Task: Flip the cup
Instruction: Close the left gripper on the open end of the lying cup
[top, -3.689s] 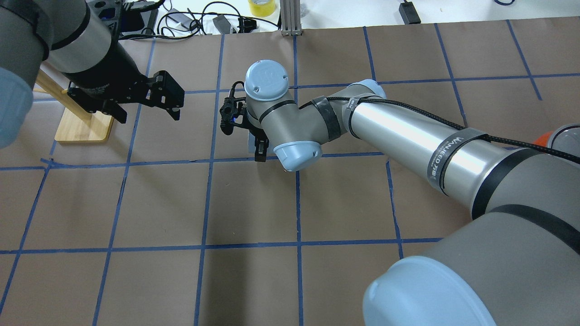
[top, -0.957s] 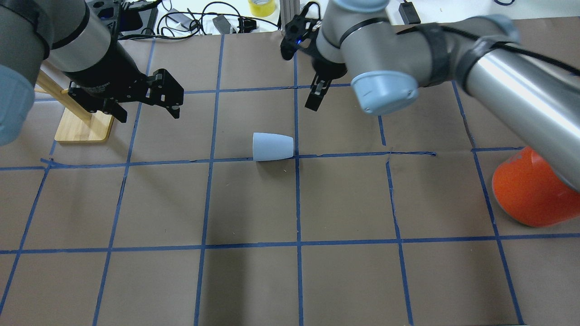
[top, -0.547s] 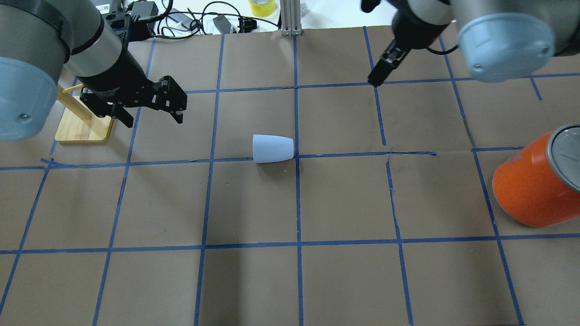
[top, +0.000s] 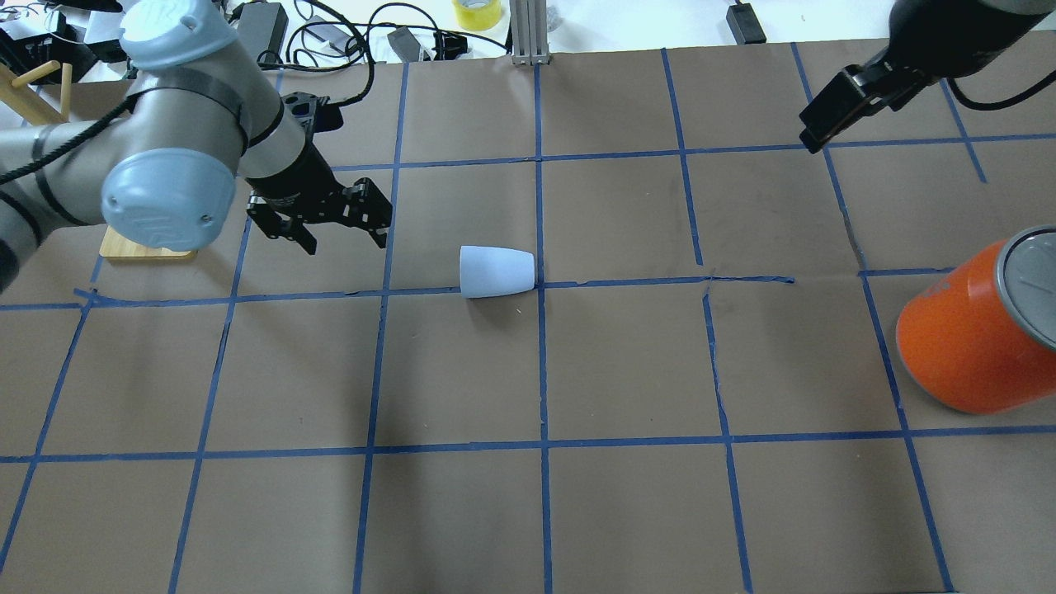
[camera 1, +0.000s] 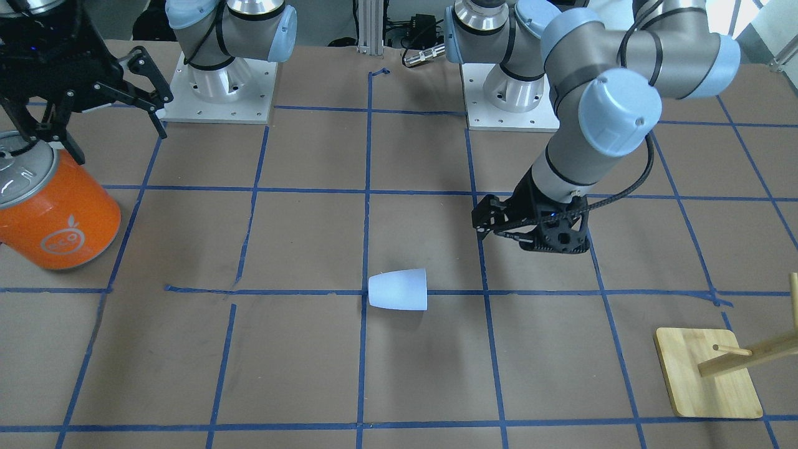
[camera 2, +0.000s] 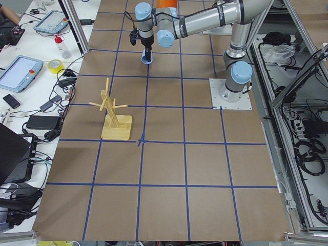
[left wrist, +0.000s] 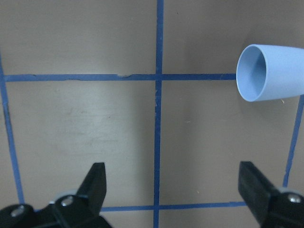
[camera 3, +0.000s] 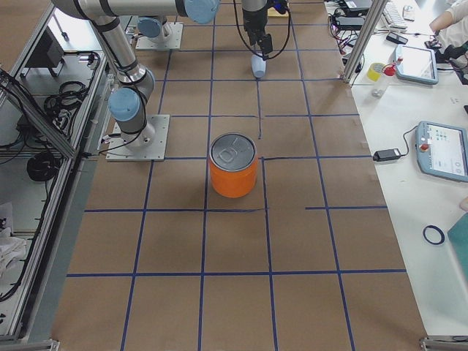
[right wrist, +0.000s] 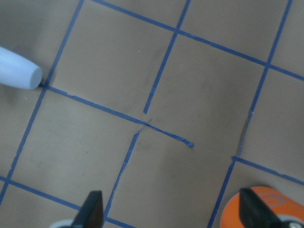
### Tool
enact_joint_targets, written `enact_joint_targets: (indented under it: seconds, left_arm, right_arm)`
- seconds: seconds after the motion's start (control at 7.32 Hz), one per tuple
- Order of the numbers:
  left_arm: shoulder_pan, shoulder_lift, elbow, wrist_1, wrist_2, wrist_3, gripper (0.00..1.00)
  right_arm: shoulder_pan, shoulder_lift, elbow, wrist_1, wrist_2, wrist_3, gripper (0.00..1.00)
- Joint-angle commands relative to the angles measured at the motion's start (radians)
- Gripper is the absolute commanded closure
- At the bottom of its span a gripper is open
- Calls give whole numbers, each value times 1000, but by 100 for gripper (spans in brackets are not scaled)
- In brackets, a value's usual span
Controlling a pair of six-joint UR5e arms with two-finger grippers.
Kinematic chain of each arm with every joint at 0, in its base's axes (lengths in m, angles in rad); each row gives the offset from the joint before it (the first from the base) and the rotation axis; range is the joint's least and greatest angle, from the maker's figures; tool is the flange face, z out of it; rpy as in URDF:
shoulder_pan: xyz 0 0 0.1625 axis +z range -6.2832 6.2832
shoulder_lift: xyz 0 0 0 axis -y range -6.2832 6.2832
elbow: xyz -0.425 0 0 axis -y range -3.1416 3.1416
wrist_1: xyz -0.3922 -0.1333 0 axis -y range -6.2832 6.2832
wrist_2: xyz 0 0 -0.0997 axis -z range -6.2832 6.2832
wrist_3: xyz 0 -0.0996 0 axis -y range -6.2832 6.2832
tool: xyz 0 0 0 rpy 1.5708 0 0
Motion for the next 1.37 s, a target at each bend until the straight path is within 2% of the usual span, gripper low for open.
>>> enact_joint_targets:
  seconds: [0.0,0.14,0.27,0.55,0.68,0.82,0.96,1.09,1.23]
  left_arm:
    - [1,-101,2,34,-146,69,0]
    - [2,-138,3,90,-216,81,0]
    - [4,-173,2,96,-315,84,0]
    - [4,-219,-3,144,-356,81,4]
    - [4,-230,-1,152,-371,81,25]
    - [2,-236,-3,152,-424,77,41]
    - [2,-238,-1,152,-427,74,63]
    - [2,-241,-7,152,-430,75,75]
    - [2,-242,-8,152,-430,75,100]
  right_arm:
    - [-74,-7,7,5,-19,87,0]
    - [-68,-7,7,12,-104,105,0]
    - [-52,-6,13,5,-111,238,0]
    - [55,58,-16,-8,-113,335,0]
    - [125,98,-58,2,-140,413,0]
    - [139,135,-123,34,-169,418,0]
    - [141,167,-189,85,-151,421,0]
    - [146,189,-201,88,-112,423,0]
    - [165,188,-197,91,-108,425,0]
